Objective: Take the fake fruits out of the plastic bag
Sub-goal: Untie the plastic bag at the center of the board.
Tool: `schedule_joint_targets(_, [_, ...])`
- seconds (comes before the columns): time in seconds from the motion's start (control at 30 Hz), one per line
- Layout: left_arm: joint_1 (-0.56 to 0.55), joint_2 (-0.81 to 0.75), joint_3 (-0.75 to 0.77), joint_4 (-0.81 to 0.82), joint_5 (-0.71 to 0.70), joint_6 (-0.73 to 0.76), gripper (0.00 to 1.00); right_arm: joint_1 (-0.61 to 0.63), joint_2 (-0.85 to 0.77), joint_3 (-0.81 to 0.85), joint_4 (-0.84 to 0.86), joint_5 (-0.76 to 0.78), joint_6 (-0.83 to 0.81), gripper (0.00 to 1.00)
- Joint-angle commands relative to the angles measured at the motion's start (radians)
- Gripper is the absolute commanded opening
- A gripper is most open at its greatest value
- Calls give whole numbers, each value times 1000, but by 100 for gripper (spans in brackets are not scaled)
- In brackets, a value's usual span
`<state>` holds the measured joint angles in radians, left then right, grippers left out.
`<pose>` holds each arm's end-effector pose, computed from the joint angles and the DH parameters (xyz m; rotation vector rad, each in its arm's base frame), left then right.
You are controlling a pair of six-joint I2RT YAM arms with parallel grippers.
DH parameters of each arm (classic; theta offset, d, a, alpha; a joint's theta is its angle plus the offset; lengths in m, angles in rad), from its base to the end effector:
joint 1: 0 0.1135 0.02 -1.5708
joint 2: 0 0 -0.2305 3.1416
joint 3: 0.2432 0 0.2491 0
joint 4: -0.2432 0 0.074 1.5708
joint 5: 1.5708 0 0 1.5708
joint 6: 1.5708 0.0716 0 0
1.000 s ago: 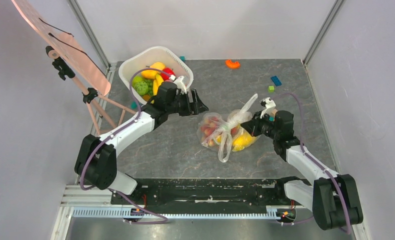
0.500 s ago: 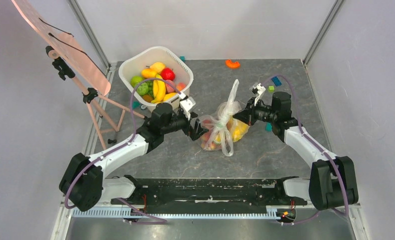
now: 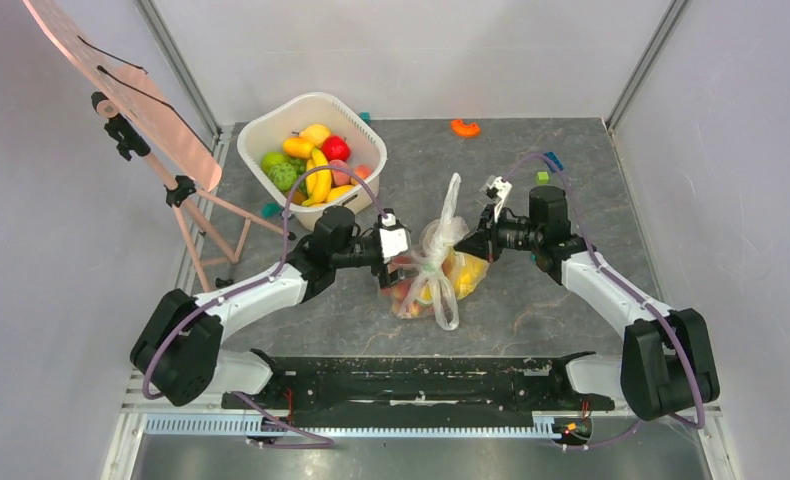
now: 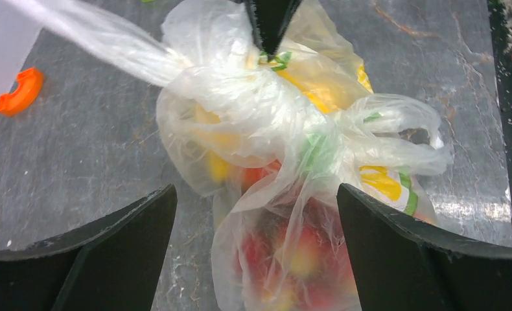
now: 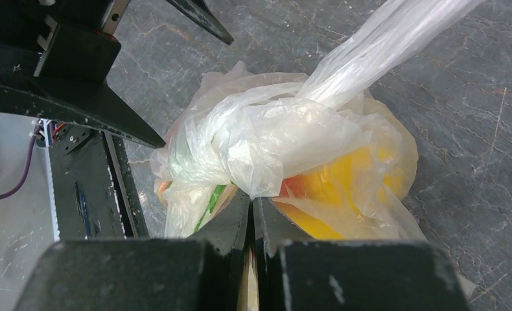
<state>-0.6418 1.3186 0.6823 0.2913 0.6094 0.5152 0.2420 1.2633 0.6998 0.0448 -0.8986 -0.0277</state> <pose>0.2298 -0.2229 0.1964 1.3622 1.3332 -0.6669 0.2678 0.1238 0.1960 -0.8080 1.8703 1.0624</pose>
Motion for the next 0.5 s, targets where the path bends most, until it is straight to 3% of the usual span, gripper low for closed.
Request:
schedule_joint_targets(0.0, [-10,33,65,-39,90,161,100,15,12,60,-15,-20,-33,2])
schedule_joint_targets(0.27, [-38,92,126,-181,107,231,99,29,13,70,-29,-16,-43,3])
schedule_joint_targets(0.37, [-54,128,158,-254,95,253,91,32,12,75,-29,-16,-43,3])
schedule_joint_targets(0.47, [-60,168,199,-339,81,259,76,36,11,78,-29,-15,-43,3])
